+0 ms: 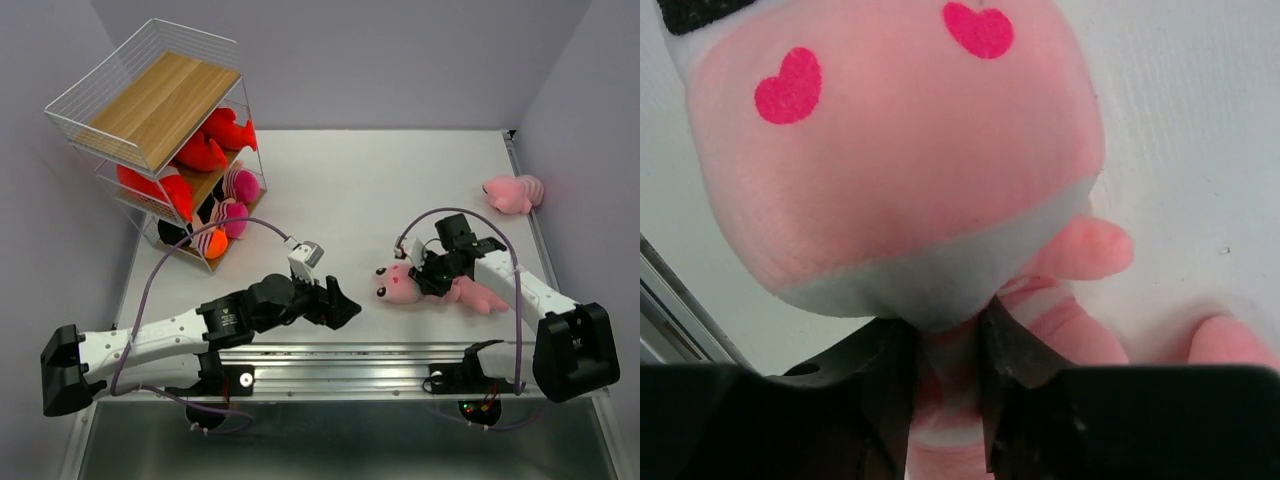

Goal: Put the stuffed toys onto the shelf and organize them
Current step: Grab a stuffed toy with the right arm, then pass the stuffed toy from the right arm to the left

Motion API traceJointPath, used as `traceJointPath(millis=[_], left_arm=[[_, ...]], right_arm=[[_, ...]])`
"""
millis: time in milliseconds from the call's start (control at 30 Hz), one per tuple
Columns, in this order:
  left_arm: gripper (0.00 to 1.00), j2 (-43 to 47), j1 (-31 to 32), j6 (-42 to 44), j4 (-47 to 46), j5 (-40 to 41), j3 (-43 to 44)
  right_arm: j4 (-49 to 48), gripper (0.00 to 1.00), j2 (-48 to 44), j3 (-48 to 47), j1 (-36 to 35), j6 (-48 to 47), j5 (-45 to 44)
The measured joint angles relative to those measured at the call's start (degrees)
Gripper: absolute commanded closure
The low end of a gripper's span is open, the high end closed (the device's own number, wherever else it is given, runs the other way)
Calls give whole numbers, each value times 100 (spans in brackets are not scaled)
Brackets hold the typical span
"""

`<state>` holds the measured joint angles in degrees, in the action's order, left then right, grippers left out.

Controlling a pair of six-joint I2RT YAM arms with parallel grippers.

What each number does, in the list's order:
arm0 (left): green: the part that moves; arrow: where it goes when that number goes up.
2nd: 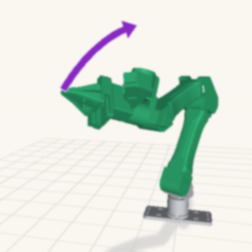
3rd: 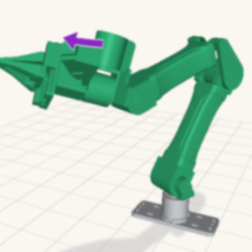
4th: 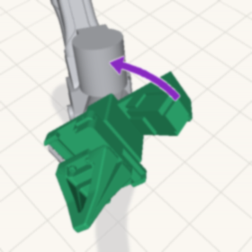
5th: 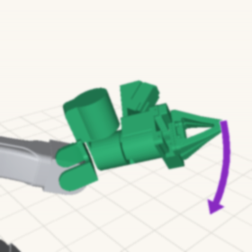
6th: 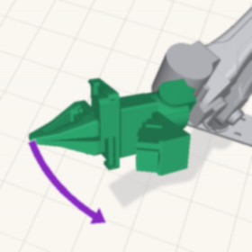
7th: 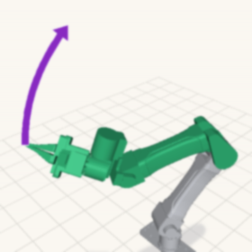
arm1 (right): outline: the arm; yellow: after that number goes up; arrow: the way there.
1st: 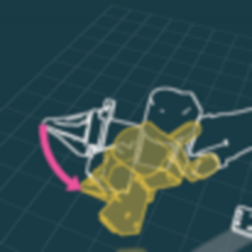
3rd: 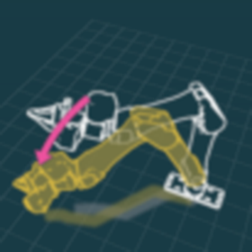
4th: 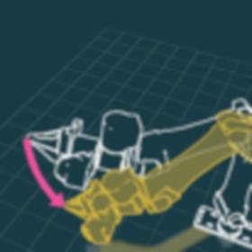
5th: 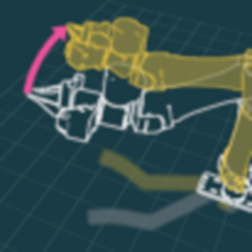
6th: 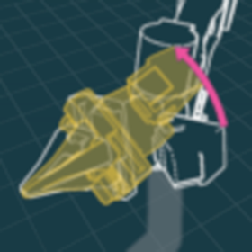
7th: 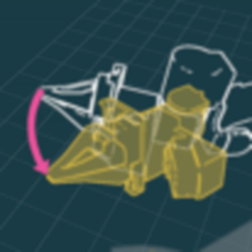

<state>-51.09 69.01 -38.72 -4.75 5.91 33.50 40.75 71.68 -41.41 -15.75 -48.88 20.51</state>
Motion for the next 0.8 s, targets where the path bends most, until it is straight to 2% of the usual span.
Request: traceJointPath(millis=[100,233,433,600,800], left_arm=[[4,247,2,-76,-382,79,-278],[3,413,2,-46,-734,170,-603],[1,393,2,424,-1113,269,-662],[1,308,4,1716,-1325,262,-557],[1,448,4,3709,-1397,-15,-533]], right_arm=[[17,88,-118,-22,0,236,98],[280,92,-168,-310,0,581,643],[863,93,-59,-1163,0,975,2328],[1427,93,238,-1475,-2,774,3252],[2096,93,485,-1631,-2,247,3574]])
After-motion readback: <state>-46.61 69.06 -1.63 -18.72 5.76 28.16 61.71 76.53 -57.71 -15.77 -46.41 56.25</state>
